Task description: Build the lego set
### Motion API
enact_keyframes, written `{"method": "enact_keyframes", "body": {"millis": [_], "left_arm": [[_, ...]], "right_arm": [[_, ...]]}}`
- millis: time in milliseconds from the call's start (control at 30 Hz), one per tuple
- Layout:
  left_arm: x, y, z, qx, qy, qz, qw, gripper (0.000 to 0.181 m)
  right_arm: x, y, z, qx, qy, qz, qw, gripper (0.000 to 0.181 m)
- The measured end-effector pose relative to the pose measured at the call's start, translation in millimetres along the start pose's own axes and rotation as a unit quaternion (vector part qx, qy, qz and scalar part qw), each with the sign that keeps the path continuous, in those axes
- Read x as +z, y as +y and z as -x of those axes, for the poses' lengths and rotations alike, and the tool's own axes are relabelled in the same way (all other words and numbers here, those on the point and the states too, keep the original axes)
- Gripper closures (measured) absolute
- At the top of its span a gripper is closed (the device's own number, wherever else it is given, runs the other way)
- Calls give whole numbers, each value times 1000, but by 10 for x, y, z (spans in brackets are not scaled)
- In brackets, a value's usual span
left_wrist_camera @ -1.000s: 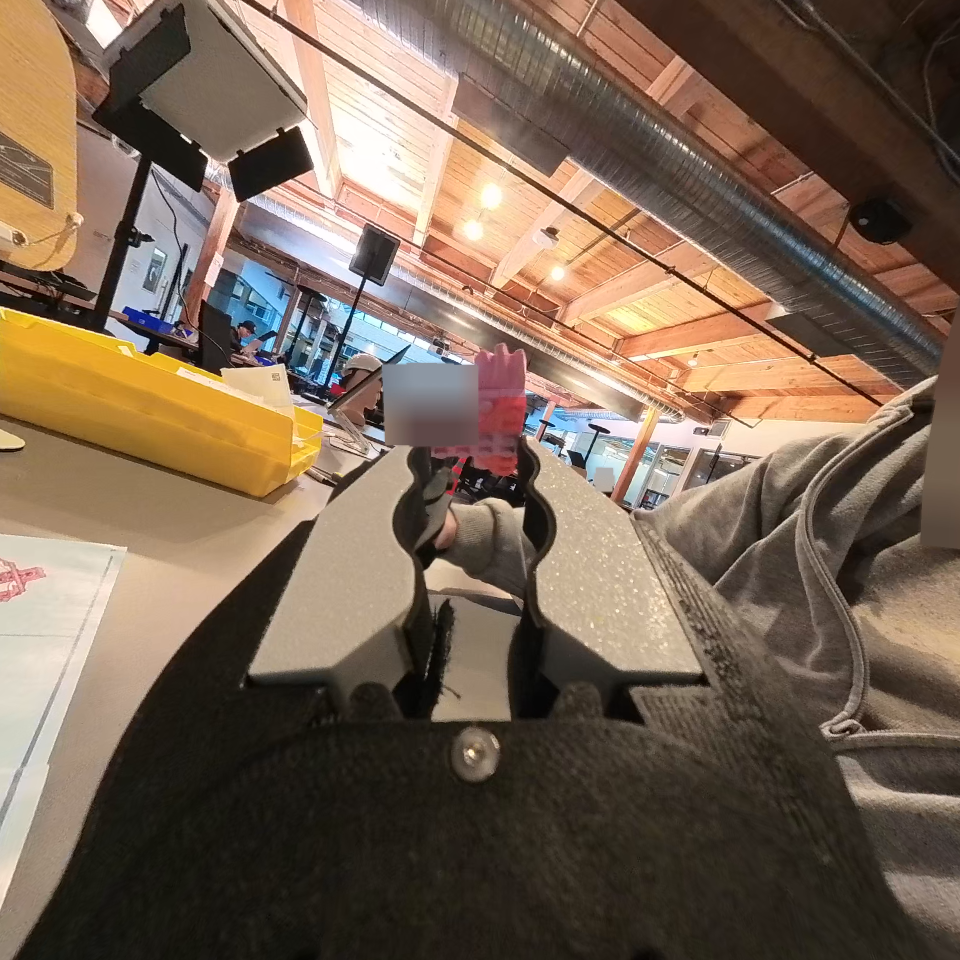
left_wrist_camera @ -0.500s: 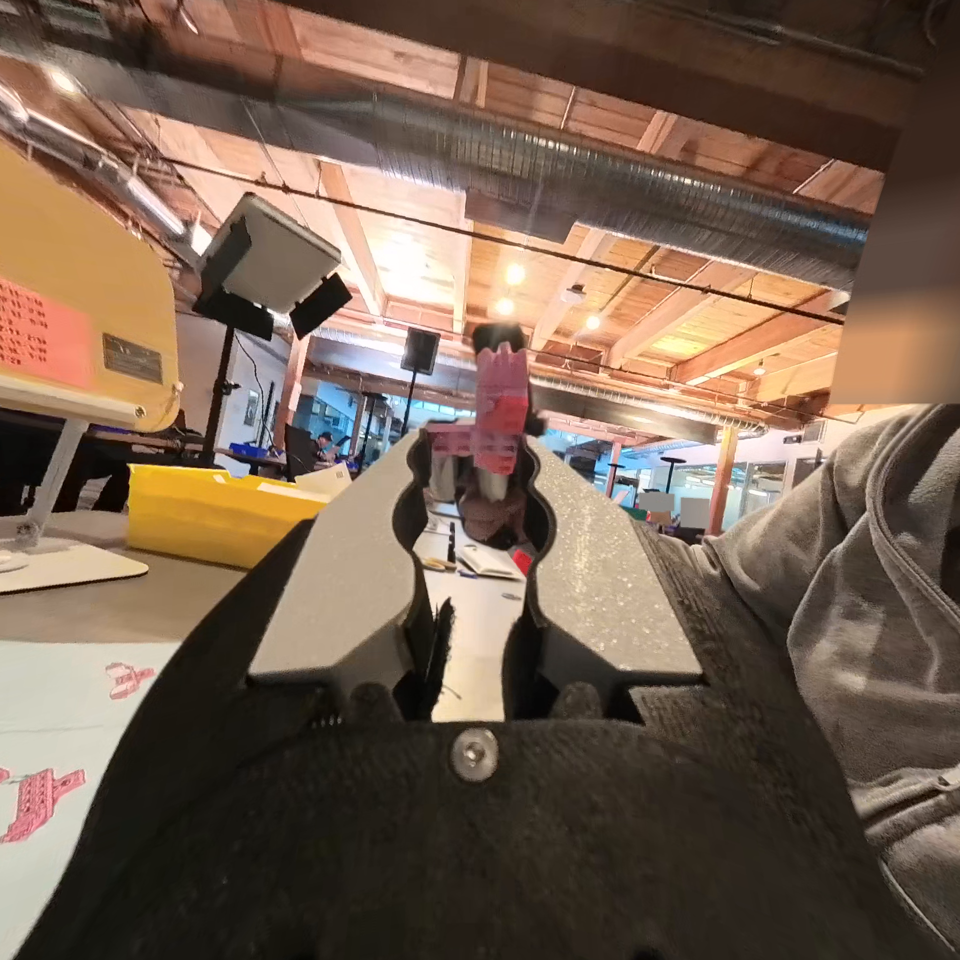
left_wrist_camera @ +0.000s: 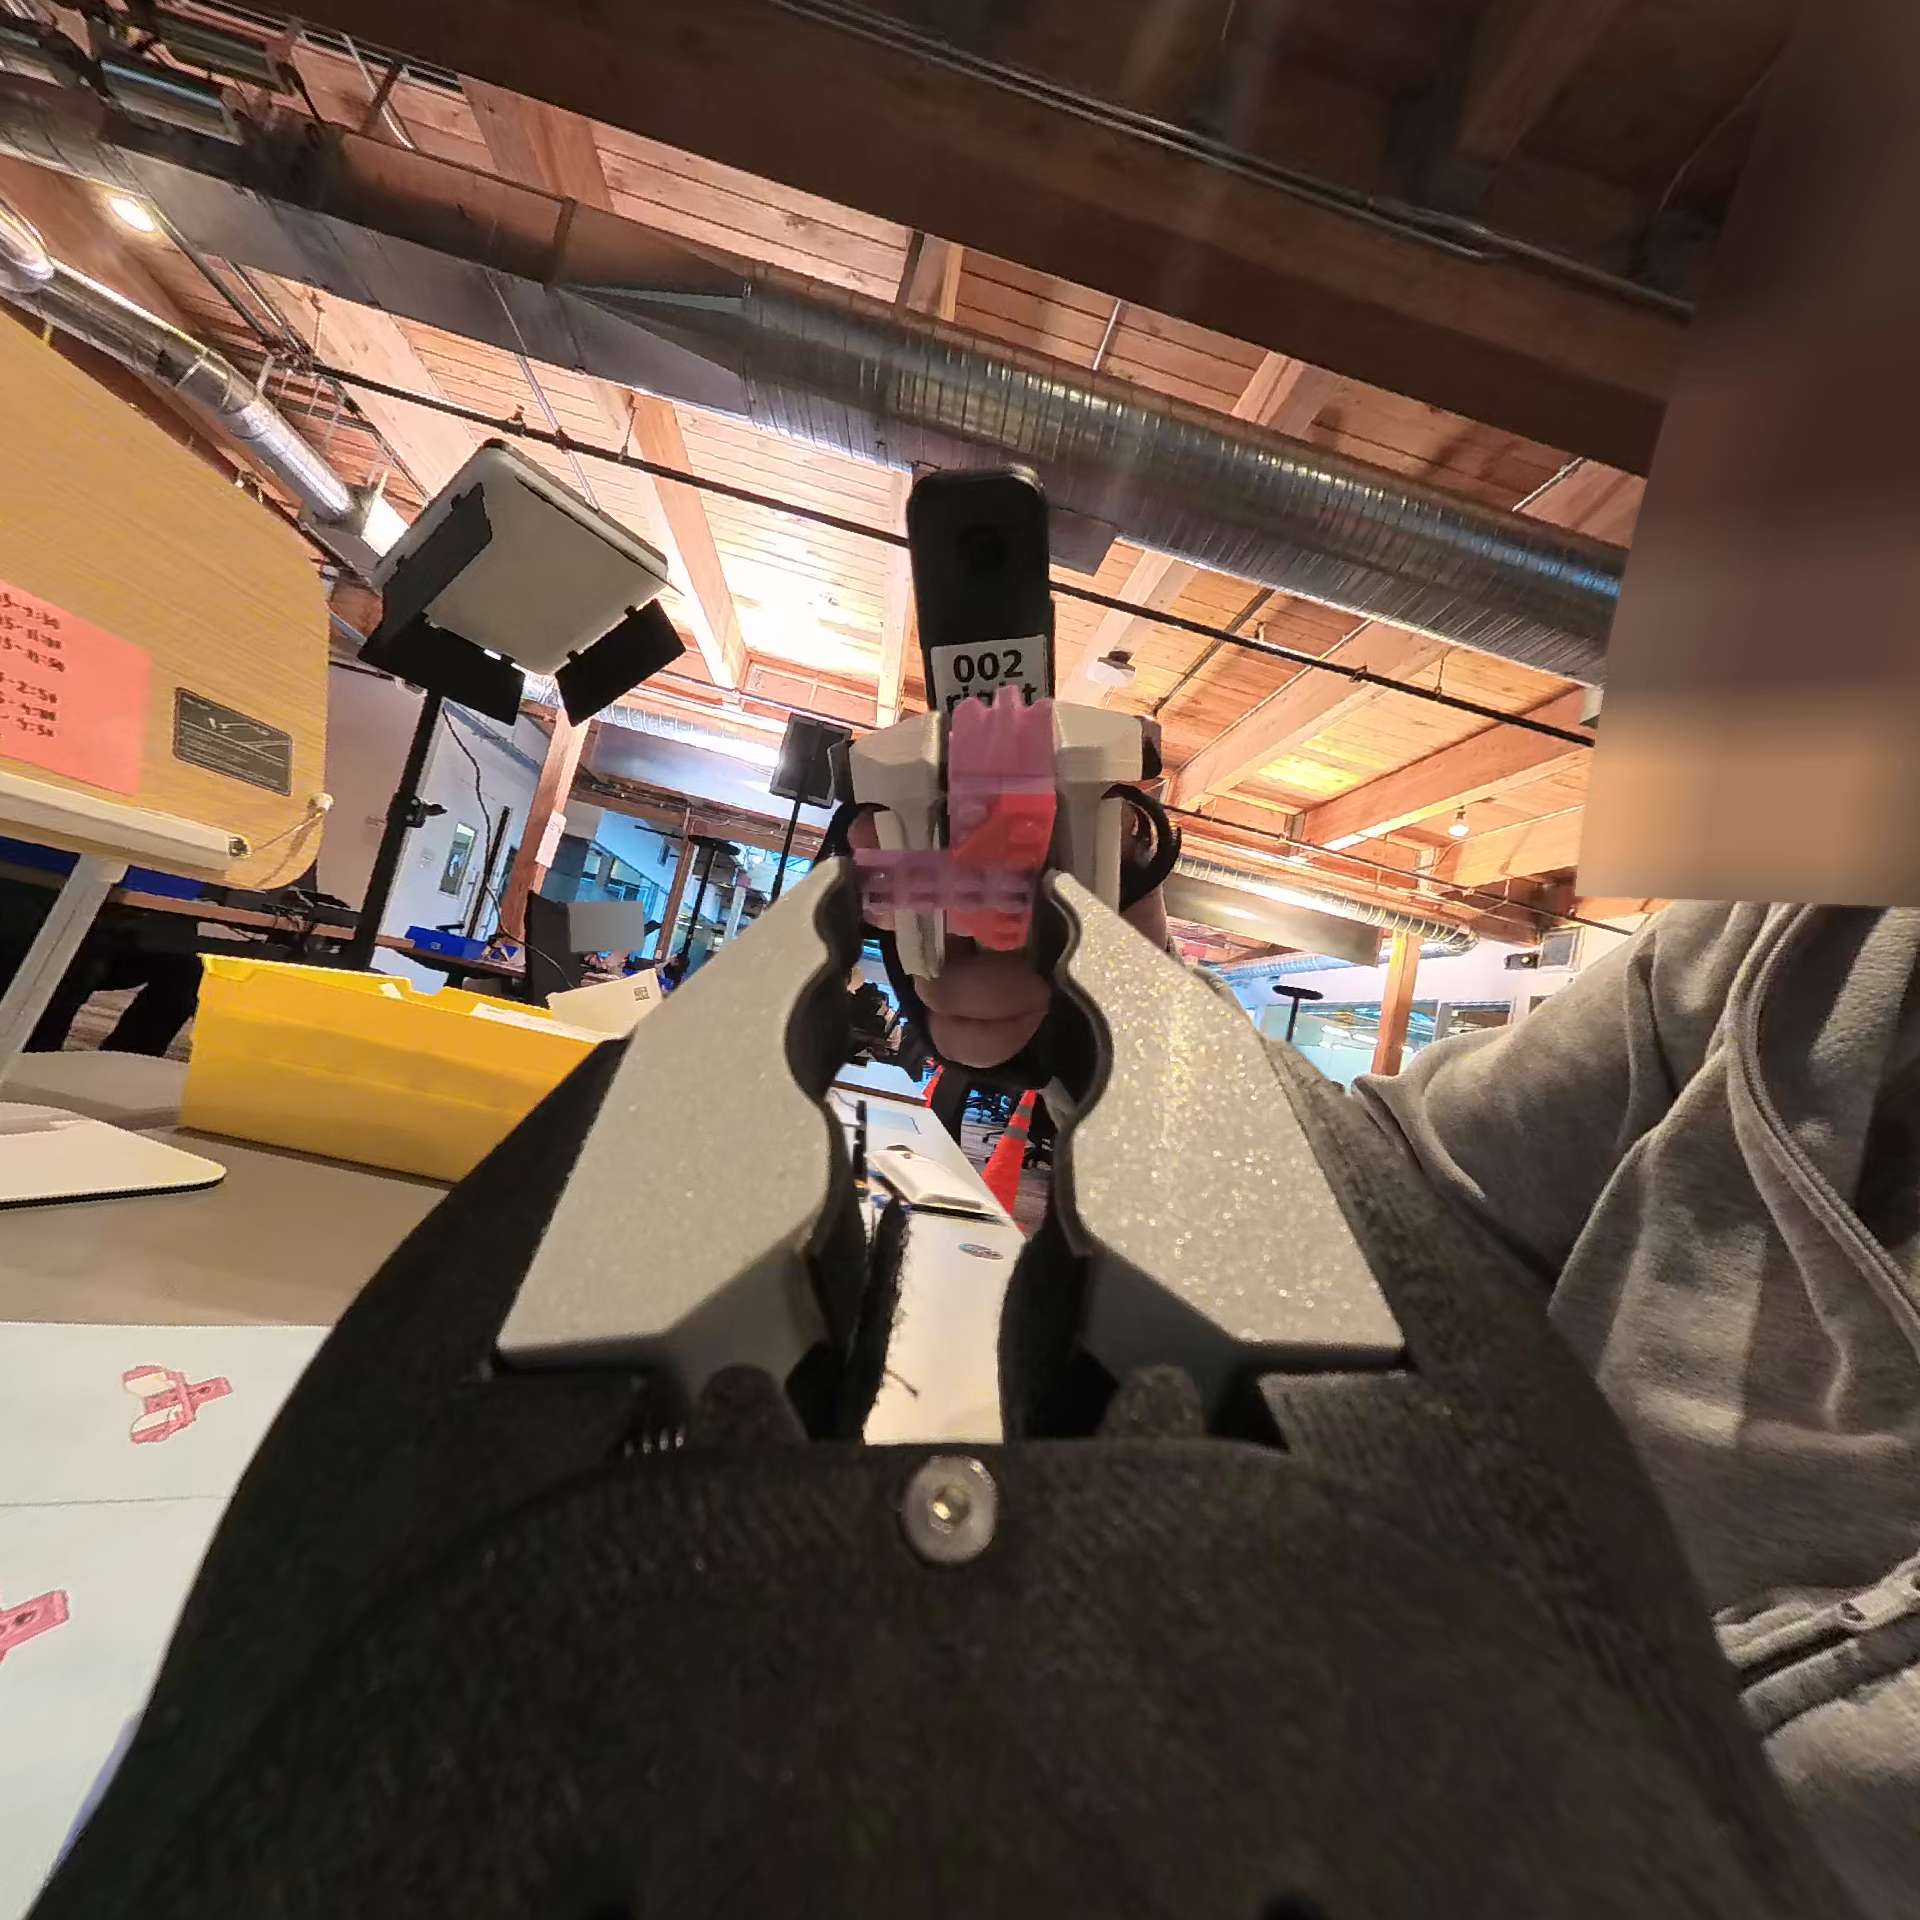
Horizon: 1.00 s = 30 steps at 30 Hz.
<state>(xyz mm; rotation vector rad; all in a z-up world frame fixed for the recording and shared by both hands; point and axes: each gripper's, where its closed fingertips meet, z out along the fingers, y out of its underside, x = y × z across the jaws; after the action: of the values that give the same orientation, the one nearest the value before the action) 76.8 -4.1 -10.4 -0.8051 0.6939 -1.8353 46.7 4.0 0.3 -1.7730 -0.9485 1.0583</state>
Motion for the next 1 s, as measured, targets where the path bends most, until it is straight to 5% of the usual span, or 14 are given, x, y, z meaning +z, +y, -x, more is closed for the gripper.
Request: {"method": "enact_keyframes", "body": {"millis": [1000], "left_arm": [[10, 10, -55, -31, 28, -2, 999, 149]], "right_arm": [[-96, -60, 37, -16, 6, 41, 999, 167]]}}
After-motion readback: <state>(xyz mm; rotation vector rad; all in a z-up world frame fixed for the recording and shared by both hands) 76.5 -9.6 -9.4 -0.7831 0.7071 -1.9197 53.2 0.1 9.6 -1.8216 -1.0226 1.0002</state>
